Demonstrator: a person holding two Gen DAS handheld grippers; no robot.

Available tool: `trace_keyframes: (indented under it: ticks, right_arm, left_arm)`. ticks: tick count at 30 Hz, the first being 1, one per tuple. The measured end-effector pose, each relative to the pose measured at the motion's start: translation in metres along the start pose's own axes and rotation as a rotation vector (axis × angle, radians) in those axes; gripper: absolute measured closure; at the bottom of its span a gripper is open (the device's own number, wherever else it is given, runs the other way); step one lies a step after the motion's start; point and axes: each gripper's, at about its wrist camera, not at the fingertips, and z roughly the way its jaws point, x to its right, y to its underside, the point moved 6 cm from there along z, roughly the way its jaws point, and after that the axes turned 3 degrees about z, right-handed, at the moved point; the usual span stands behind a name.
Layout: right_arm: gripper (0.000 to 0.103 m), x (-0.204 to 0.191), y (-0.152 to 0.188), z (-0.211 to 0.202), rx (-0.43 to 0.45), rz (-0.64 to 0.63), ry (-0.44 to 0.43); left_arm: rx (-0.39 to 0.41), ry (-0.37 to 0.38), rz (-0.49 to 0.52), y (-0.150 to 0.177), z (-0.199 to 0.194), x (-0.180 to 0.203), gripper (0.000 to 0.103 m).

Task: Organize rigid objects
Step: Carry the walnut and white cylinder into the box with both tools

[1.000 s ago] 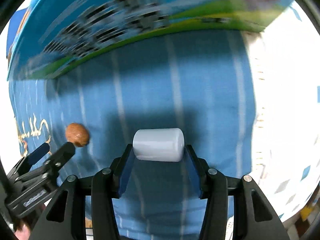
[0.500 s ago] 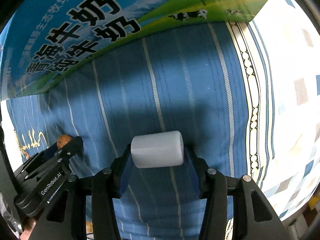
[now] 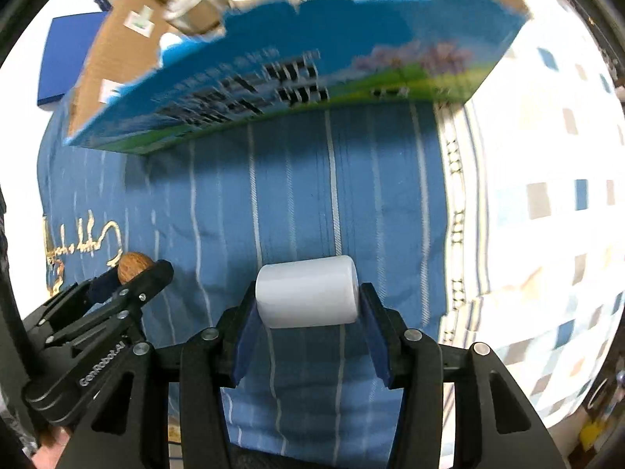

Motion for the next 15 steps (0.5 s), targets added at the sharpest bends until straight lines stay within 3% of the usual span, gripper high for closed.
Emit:
trace_keyframes:
  ticks: [8,15]
  right_arm:
    - [0.052,-0.007,0.003,-0.068,0.089,-0.057,-0.019]
    - [0.052,-0.003,-0.003,-0.135,0.166,-0.089,-0.058]
  left_arm:
    - [0.121,0.054,0.037,0.001,-0.078,0.017,0.064]
    - [0.222,0.075,0.078,-0.023,-0.125,0.041,0.064]
